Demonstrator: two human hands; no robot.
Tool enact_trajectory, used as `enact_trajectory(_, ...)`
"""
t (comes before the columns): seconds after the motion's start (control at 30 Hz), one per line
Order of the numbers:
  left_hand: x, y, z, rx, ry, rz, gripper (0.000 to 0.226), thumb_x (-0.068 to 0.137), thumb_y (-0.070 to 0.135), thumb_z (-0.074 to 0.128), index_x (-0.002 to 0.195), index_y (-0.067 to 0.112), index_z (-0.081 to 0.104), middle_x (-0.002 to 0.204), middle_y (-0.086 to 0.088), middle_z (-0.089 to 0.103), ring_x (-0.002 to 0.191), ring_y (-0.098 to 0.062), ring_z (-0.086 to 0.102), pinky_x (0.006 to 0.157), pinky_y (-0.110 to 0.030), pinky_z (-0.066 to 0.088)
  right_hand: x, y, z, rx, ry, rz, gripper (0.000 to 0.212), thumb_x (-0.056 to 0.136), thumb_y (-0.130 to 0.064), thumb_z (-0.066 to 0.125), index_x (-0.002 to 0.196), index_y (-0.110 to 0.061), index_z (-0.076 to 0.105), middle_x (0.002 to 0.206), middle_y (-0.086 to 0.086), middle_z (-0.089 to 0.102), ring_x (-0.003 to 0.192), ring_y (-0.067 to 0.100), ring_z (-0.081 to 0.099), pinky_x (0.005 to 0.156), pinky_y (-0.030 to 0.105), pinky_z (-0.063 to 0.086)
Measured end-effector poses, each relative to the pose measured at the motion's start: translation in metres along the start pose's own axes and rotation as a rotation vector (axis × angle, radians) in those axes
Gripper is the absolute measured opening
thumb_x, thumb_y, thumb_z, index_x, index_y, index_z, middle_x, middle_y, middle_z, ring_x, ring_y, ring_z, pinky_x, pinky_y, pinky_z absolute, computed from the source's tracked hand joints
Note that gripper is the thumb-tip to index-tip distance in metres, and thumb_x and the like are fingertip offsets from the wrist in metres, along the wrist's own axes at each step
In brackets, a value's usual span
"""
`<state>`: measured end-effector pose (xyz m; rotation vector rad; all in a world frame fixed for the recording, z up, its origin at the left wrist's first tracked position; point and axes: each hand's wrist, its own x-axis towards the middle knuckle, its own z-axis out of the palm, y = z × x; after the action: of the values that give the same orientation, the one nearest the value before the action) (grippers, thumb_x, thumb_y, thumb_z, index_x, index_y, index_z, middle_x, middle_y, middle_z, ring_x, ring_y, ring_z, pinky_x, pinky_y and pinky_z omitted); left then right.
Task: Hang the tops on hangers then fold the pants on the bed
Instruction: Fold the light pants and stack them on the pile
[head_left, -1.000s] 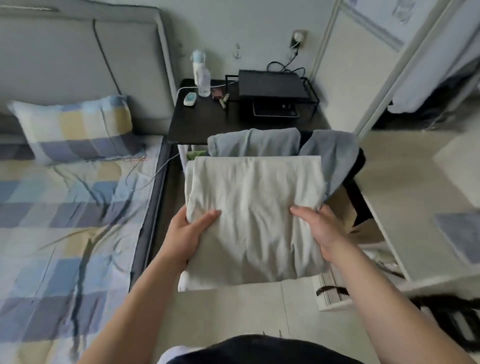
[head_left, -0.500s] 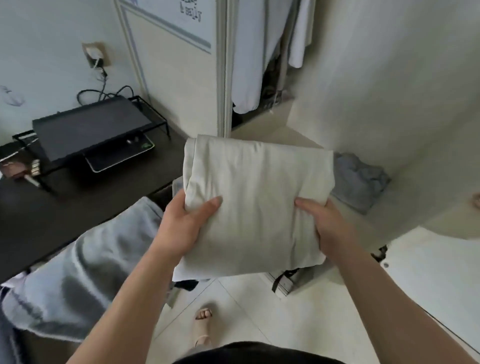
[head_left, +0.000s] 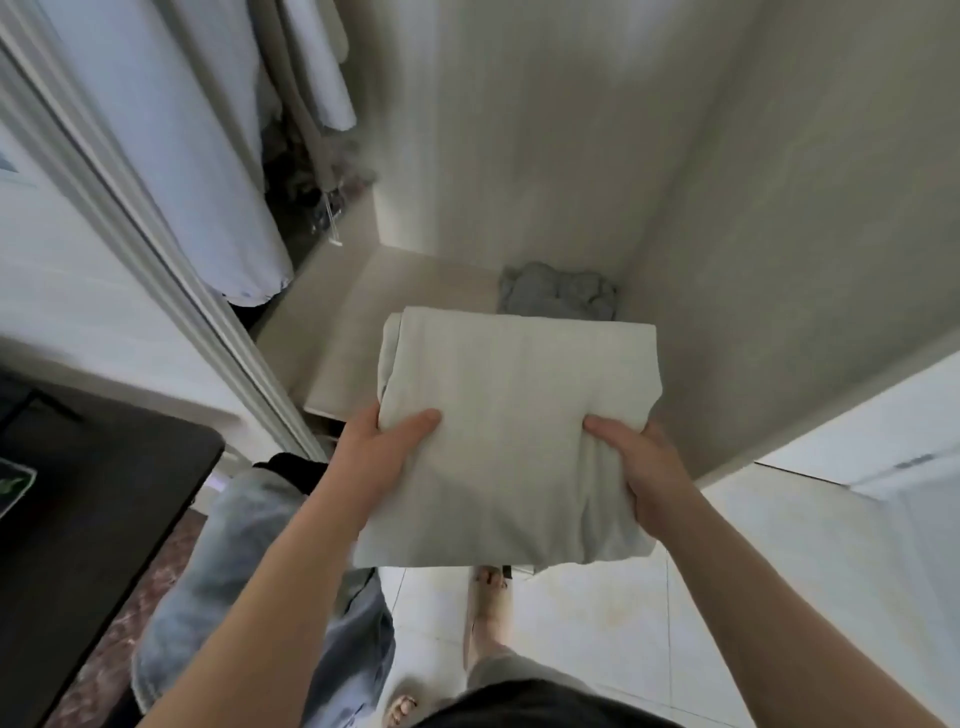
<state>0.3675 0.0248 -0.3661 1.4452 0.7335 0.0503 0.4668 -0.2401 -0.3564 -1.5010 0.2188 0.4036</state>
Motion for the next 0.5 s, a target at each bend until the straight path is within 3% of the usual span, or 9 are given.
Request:
enact_trajectory(0.07, 0.022, 0.006, 0.006, 0.001, 0.012, -0.032, 0.063, 0.059, 0.055, 0.085, 0.113, 0.028, 0.069, 0.104, 0.006, 0.077, 0.094, -0.022, 0.075, 0.088, -0.045, 0.059, 0.023, -0.002, 0.007, -0.001, -0.010, 0.001, 0.036, 0.081, -0.018, 0.081, 0.114, -0.022, 0.066, 0.100, -0.008, 0.078, 0.089, 0.012, 0.075, 0.069, 0.025, 0.057)
enact_trajectory(0.13, 0.042, 0.014, 0.010, 0.004, 0.047, -0.061, 0.072, 0.053, 0.057, 0.084, 0.116, 0.025, 0.068, 0.108, 0.003, 0.076, 0.098, -0.025, 0.073, 0.092, -0.049, 0.057, 0.049, -0.005, 0.018, -0.007, -0.008, 0.010, 0.040, 0.070, -0.023, 0.082, 0.108, -0.023, 0.067, 0.097, -0.009, 0.078, 0.089, 0.013, 0.075, 0.073, 0.030, 0.056)
enact_trajectory(0.23, 0.075, 0.024, 0.010, 0.011, 0.110, -0.072, 0.063, 0.059, 0.049, 0.083, 0.114, 0.023, 0.070, 0.105, 0.001, 0.077, 0.098, -0.027, 0.073, 0.092, -0.049, 0.058, 0.091, -0.012, 0.042, -0.032, 0.016, 0.047, 0.042, 0.057, -0.032, 0.079, 0.098, -0.024, 0.070, 0.090, -0.012, 0.078, 0.089, 0.016, 0.074, 0.076, 0.032, 0.057)
enact_trajectory(0.37, 0.114, 0.030, 0.008, 0.002, 0.233, -0.074, 0.053, 0.063, 0.046, 0.081, 0.110, 0.024, 0.071, 0.101, 0.002, 0.078, 0.093, -0.025, 0.073, 0.082, -0.044, 0.059, 0.142, -0.018, 0.080, 0.025, 0.040, 0.080, 0.038, 0.053, -0.025, 0.076, 0.090, -0.019, 0.073, 0.088, -0.004, 0.078, 0.088, 0.022, 0.073, 0.082, 0.036, 0.057)
enact_trajectory(0.5, 0.150, 0.025, 0.008, -0.006, 0.321, -0.105, 0.036, 0.074, 0.040, 0.084, 0.105, 0.027, 0.070, 0.100, 0.005, 0.075, 0.091, -0.020, 0.072, 0.071, -0.036, 0.055, 0.174, -0.020, 0.106, 0.084, 0.105, 0.092, 0.046, 0.053, -0.019, 0.073, 0.099, -0.014, 0.073, 0.098, 0.004, 0.077, 0.093, 0.025, 0.072, 0.083, 0.038, 0.057)
